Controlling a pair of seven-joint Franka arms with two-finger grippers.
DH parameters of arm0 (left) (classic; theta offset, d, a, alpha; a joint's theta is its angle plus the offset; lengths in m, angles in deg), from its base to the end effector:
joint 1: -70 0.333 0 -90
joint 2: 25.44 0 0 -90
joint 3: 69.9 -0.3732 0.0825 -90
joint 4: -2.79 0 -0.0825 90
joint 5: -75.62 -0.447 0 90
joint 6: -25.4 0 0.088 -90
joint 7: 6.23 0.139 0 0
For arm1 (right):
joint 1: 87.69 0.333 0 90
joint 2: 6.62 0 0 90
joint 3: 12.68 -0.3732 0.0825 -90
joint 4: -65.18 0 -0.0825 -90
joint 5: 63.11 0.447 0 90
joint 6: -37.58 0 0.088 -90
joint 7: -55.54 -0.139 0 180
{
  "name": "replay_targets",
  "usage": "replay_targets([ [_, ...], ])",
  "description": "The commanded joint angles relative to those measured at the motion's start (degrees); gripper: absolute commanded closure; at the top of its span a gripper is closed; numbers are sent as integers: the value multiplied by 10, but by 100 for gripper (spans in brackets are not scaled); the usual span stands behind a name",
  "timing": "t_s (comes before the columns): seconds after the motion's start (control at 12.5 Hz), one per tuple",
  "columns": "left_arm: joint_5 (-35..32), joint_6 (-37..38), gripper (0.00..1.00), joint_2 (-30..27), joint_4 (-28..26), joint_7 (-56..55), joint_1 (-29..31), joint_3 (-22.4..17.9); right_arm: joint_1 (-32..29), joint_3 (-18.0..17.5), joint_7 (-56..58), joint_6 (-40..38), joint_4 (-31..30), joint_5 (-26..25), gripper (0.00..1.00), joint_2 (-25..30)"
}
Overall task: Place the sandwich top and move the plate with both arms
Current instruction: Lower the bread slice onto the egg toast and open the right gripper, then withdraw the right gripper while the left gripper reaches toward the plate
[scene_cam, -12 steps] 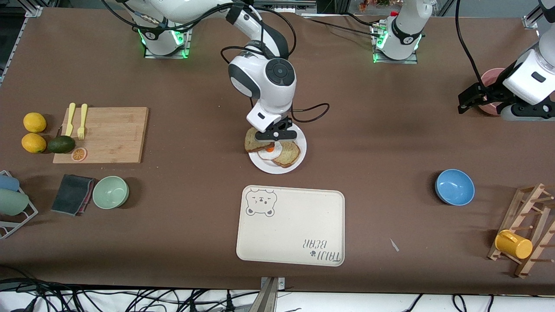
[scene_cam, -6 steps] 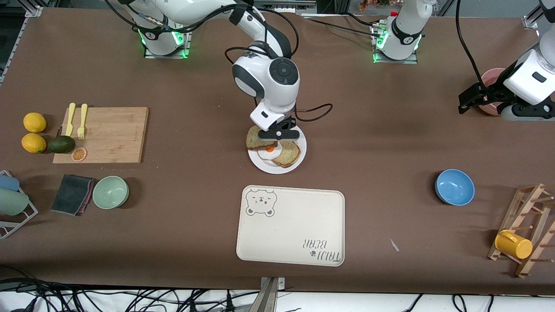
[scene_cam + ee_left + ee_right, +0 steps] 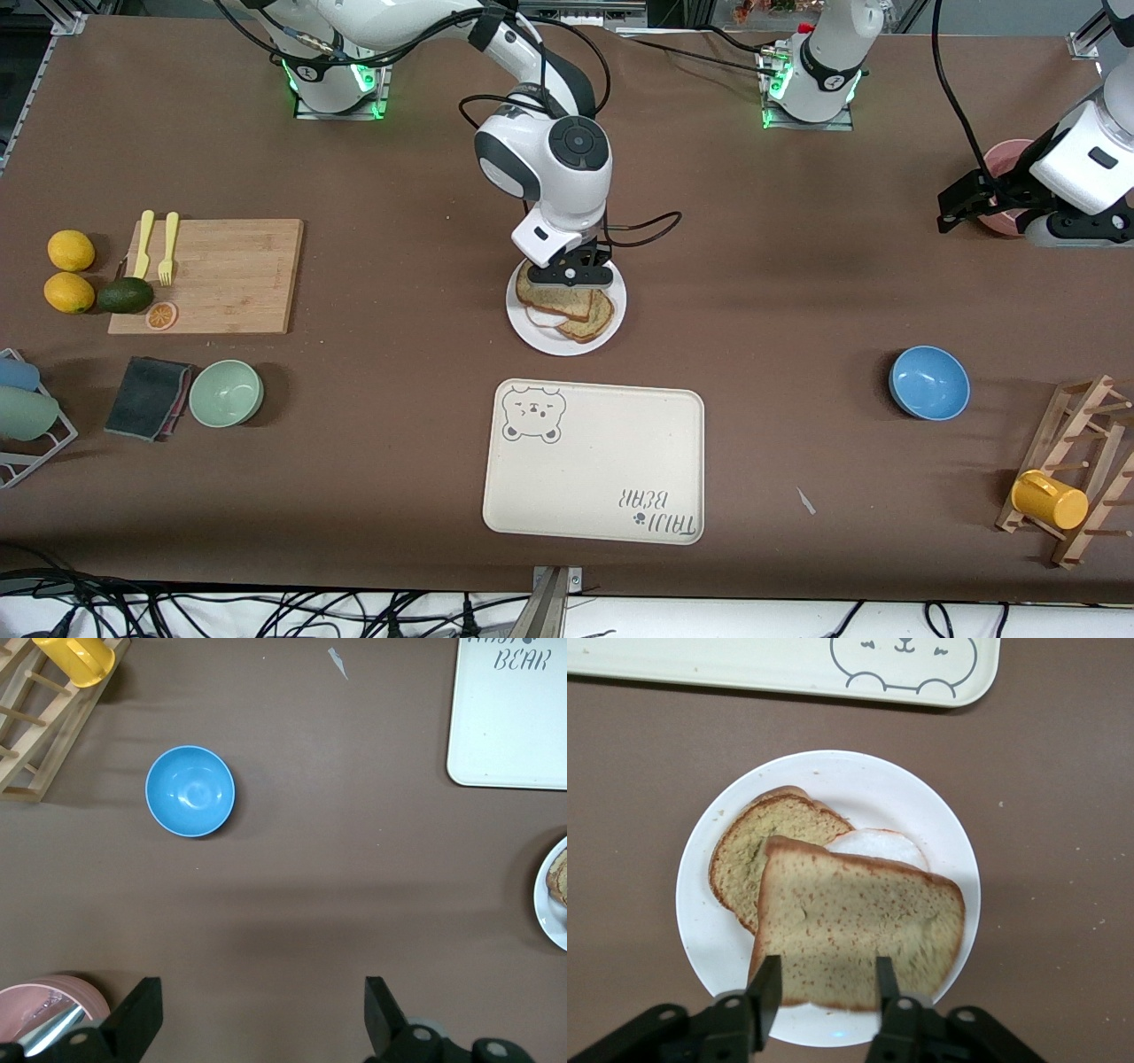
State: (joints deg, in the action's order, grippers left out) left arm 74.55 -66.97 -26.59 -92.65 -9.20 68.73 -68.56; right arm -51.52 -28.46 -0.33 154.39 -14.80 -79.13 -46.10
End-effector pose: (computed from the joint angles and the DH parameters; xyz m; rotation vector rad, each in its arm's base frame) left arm 0.6097 -0.0254 0.6148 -3.1204 -0.0081 0.0508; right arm 0.5524 0.5990 0.2923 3.0826 0.0032 0.0754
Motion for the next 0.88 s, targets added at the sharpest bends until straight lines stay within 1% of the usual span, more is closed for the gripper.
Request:
replay_targets([
  [0.0,17,4,0,-4,-3,5,11,1,2,4,-6,-6,17,-1,0,2],
  [0.08,18,4,0,1,-4,6,12,2,-2,7,-5,-11,17,4,0,12],
  [0.24,19,10,0,11,-4,6,13,2,-20,32,16,-13,15,50,0,45],
  [0.4,19,13,0,16,-4,5,14,1,-43,46,86,-49,13,85,0,73],
  [0.56,22,24,0,25,-4,2,13,4,-85,51,170,-96,11,109,0,109],
  [0.72,88,30,0,37,-4,6,14,3,-137,51,260,-153,6,121,0,147],
  [0.8,98,30,0,49,-5,6,14,4,-165,52,293,-170,-3,129,0,170],
])
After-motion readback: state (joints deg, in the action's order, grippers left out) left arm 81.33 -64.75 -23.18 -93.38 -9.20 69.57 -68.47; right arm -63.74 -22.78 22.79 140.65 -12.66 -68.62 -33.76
